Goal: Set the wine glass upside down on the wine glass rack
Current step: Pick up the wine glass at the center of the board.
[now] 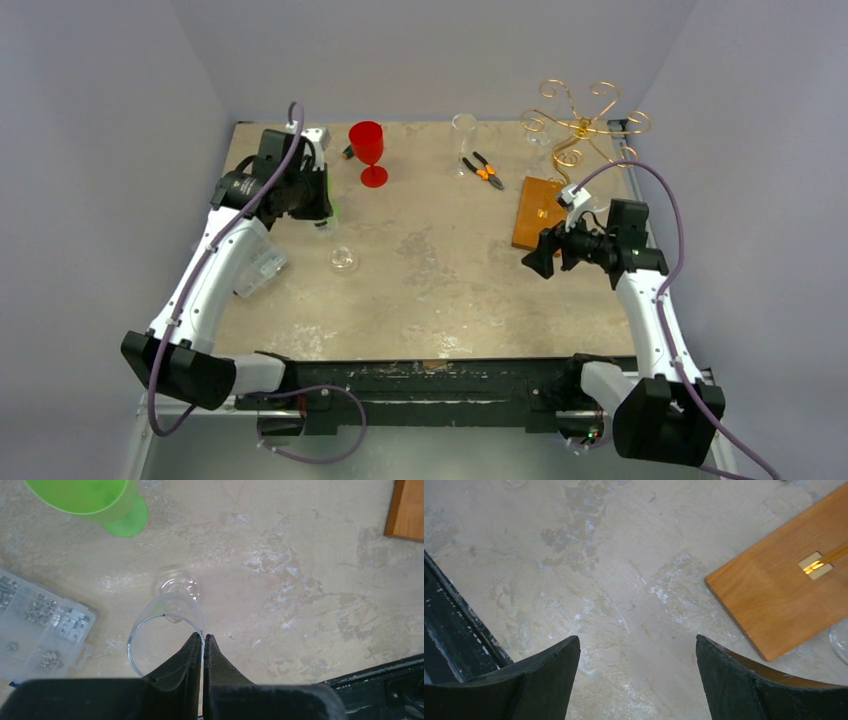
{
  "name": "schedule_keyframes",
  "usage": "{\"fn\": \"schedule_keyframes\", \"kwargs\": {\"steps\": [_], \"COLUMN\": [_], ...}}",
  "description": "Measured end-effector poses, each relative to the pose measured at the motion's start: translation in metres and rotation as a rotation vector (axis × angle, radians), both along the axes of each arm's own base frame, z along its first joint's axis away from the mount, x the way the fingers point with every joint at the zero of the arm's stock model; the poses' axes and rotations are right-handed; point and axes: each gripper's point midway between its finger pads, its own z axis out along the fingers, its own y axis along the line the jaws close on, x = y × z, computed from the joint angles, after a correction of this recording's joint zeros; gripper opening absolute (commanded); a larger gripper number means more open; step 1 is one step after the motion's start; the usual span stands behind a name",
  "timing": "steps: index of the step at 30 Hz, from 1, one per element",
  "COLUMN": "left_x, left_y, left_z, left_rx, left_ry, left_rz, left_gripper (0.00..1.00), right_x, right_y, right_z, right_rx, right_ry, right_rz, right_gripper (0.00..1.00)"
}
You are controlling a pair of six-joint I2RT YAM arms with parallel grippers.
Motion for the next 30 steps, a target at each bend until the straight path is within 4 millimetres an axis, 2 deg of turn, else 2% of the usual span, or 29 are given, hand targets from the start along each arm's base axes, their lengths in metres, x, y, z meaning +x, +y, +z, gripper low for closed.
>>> {"fn": "schedule_keyframes", "kwargs": {"steps": [2, 7, 12, 21, 30], "left_x": [-0.005, -0.019, -0.032, -0.049, -0.056], "left_y": [-0.014, -0.044, -0.072, -0.121, -0.154], "left_z": [0.001, 0.006, 0.008, 0.018, 0.024], "left_rx": [-0.008, -0.033, -0.059, -0.116, -0.164], "left_ry": [-0.002, -0.006, -0.007, -0.053, -0.088], "left_rz": [-0.036, -0.111, -0.174, -0.27, -0.306], "left_gripper": [0.0, 0.0, 0.0, 0.0, 0.0], "right_x": [-0.001, -0.01, -0.016, -0.001, 0.002], "right_y": [0.006, 0.038, 0.067, 0.094, 0.107], "right_z": [-0.003, -0.016, -0.016, -0.008, -0.018], "right_rx": [0.019, 0.05, 0.074, 0.176, 0.326], "right_ry": [0.02, 0.096, 0.125, 0.127, 0.194], "right_rz": [0.028, 0.155, 0.255, 0.269, 0.192], "right_gripper": [0.82, 0.82, 0.82, 0.82, 0.82]}}
